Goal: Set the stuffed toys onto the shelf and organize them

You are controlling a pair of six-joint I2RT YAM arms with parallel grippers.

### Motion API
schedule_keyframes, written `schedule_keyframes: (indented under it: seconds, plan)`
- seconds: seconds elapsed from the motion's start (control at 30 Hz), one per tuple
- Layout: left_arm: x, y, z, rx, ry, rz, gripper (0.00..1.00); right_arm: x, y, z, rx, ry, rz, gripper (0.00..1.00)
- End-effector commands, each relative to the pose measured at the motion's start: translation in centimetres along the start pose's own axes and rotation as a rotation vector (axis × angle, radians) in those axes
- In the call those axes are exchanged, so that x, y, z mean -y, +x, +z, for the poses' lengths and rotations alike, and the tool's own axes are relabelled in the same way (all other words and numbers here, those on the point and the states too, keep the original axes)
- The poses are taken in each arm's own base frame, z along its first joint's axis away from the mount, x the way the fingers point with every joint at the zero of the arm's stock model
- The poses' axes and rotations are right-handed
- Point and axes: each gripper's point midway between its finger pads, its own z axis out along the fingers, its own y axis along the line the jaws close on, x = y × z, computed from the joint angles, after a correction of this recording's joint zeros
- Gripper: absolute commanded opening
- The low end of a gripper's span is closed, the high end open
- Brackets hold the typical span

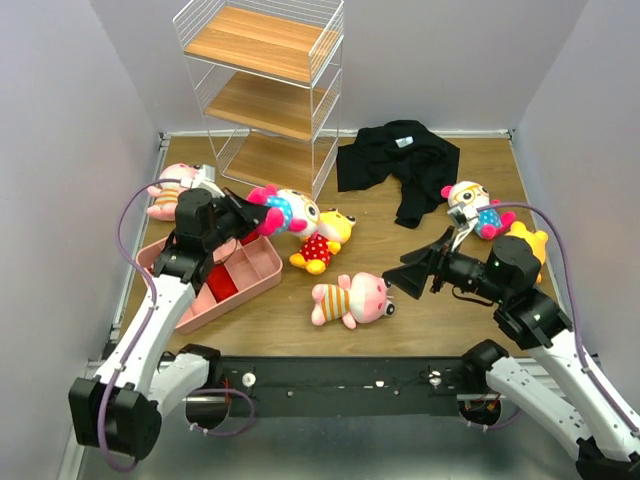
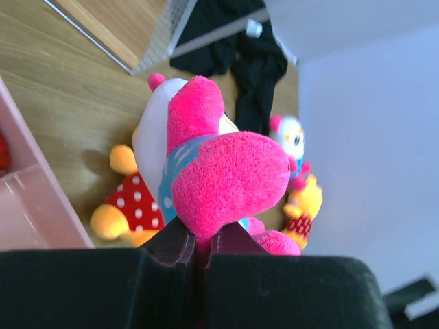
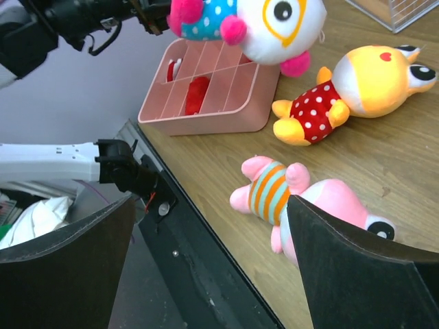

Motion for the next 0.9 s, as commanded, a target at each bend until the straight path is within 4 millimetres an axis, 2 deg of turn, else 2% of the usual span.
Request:
schedule_keyframes:
  seconds: [0.0, 0.07, 0.2, 0.33, 0.43, 0.47, 0.53, 0.73, 0.77, 0.87]
  plan:
    - [1.4, -5.4, 1.4, 0.167, 0.123, -0.174, 0.00, -0.2, -0.9, -1.5, 0.059, 0.049, 0.005, 1.00]
    - [1.3, -6.7, 2.0, 0.221, 0.148, -0.202, 0.00, -0.4, -1.1, -1.9, 0.071, 0.049, -0.001, 1.00]
    - [-0.8, -9.2, 3.4, 0.341, 0.074, -0.233, 0.00, -0.6, -1.2, -2.5, 0.092, 0.050, -0.008, 1.00]
    - [-1.8, -10.0, 5.4, 0.370, 0.083, -0.291, 0.00, -0.8, -1.2, -3.1, 0.123, 0.044, -0.018, 1.00]
    - [-3.2, -10.7, 7.5, 0.387, 0.044, -0.313, 0.00, -1.0, -1.3, -3.6, 0.132, 0.043, -0.035, 1.00]
    - [-4.3, -10.5, 8.5, 0.383, 0.014, -0.320, 0.00, -1.0, -1.4, -3.8, 0.135, 0.045, -0.043, 1.00]
    - [-4.8, -11.0, 9.2, 0.400, 0.005, -0.317, 0.00, -1.1, -1.4, -4.0, 0.136, 0.050, -0.047, 1.00]
    - [-6.2, -13.3, 12.8, 0.448, 0.013, -0.295, 0.00, -1.0, -1.2, -4.1, 0.137, 0.050, -0.058, 1.00]
    - [-6.7, -13.8, 13.9, 0.450, 0.022, -0.305, 0.00, -0.9, -1.1, -4.1, 0.134, 0.054, -0.064, 1.00]
    - [-7.3, -15.3, 15.4, 0.449, 0.095, -0.322, 0.00, -0.4, -0.9, -4.1, 0.127, 0.076, -0.073, 1.00]
